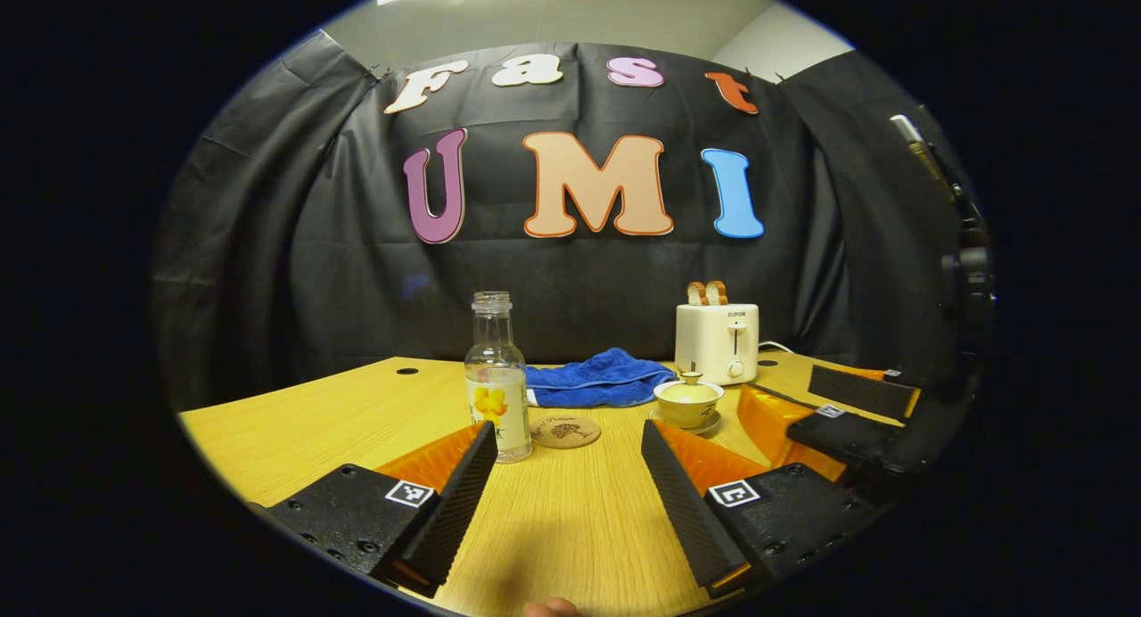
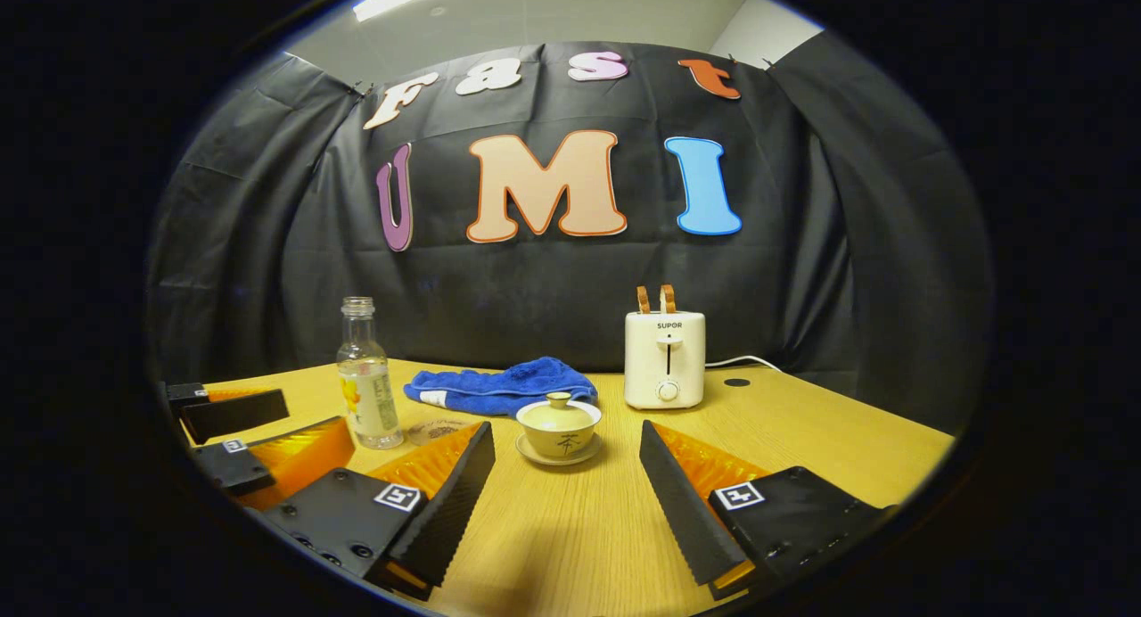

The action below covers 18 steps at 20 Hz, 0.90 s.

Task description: Open the teacup lid with one hand, grasp the water bottle and pour water into the teacup with the other hand; after pouring, place the water bottle on the coaster and then close the teacup lid.

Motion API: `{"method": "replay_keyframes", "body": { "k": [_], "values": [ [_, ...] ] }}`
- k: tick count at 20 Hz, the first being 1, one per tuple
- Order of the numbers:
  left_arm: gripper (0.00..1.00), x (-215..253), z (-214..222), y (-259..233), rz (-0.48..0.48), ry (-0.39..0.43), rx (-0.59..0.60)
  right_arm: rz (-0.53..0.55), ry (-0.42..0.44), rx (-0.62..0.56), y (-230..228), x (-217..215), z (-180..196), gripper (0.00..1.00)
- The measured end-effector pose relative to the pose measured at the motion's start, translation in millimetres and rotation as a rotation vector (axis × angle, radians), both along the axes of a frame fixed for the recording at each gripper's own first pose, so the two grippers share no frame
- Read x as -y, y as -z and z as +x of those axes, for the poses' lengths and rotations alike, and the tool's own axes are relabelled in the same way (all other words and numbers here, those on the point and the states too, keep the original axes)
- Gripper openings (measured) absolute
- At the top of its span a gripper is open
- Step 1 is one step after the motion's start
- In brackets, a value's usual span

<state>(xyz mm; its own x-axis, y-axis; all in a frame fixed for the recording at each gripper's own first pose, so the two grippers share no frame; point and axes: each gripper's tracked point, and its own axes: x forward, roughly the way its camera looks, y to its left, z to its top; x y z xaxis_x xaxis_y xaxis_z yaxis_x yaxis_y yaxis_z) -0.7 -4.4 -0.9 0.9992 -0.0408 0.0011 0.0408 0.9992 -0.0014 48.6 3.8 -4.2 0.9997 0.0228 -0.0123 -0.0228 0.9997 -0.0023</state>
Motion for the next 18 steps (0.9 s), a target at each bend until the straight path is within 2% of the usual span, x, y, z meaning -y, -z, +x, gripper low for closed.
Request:
{"method": "replay_keyframes", "body": {
  "k": [9, 16, 17, 18],
  "values": [
    [0.95, -8, -1, 0, 0.001, -0.016, 0.0, -0.08, -0.042, -0.08, 15, -10, 98, 1.0],
    [0.95, -8, 0, 1, 0.0, -0.017, 0.0, -0.032, -0.096, -0.152, 31, -20, 140, 1.0],
    [0.95, -8, 0, 1, 0.0, -0.018, 0.0, -0.027, -0.095, -0.156, 31, -22, 148, 0.94],
    [0.95, -8, 0, 1, 0.0, -0.018, 0.0, -0.022, -0.096, -0.155, 30, -23, 152, 0.93]
  ]
}}
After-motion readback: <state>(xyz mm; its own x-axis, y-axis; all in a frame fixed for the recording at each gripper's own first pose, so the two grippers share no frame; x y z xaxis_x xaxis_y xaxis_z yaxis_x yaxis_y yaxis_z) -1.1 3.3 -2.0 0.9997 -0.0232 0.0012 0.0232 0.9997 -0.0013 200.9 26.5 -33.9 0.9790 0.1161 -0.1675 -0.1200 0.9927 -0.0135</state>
